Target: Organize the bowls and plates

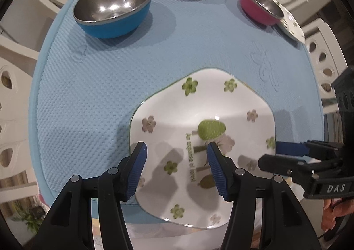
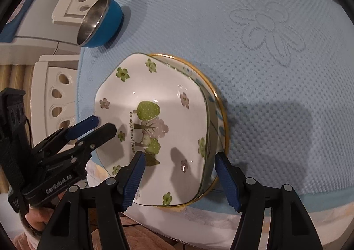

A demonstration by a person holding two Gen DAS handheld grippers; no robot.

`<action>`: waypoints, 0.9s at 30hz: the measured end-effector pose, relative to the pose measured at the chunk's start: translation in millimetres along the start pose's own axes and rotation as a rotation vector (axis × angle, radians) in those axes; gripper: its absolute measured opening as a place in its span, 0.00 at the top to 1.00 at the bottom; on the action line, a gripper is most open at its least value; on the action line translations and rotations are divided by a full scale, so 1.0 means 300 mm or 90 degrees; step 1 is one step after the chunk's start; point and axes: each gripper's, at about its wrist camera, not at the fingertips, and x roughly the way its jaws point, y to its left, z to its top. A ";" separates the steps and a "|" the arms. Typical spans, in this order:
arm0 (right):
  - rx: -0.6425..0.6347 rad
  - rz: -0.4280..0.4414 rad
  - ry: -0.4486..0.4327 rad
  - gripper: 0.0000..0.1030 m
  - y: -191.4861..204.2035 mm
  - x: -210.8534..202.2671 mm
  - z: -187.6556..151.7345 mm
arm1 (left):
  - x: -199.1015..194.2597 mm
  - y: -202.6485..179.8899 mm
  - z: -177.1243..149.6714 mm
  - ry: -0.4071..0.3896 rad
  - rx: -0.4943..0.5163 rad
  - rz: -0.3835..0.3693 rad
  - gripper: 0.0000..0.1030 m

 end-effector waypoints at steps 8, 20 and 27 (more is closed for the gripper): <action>-0.054 -0.002 0.016 0.39 -0.088 -0.084 0.045 | 0.016 -0.068 0.046 0.001 -0.085 0.027 0.47; -0.086 0.036 0.015 0.39 -0.322 -0.229 0.177 | 0.033 -0.275 0.140 -0.001 -0.128 0.060 0.42; -0.117 0.030 0.000 0.39 -0.462 -0.327 0.276 | 0.070 -0.438 0.201 0.014 -0.152 0.052 0.42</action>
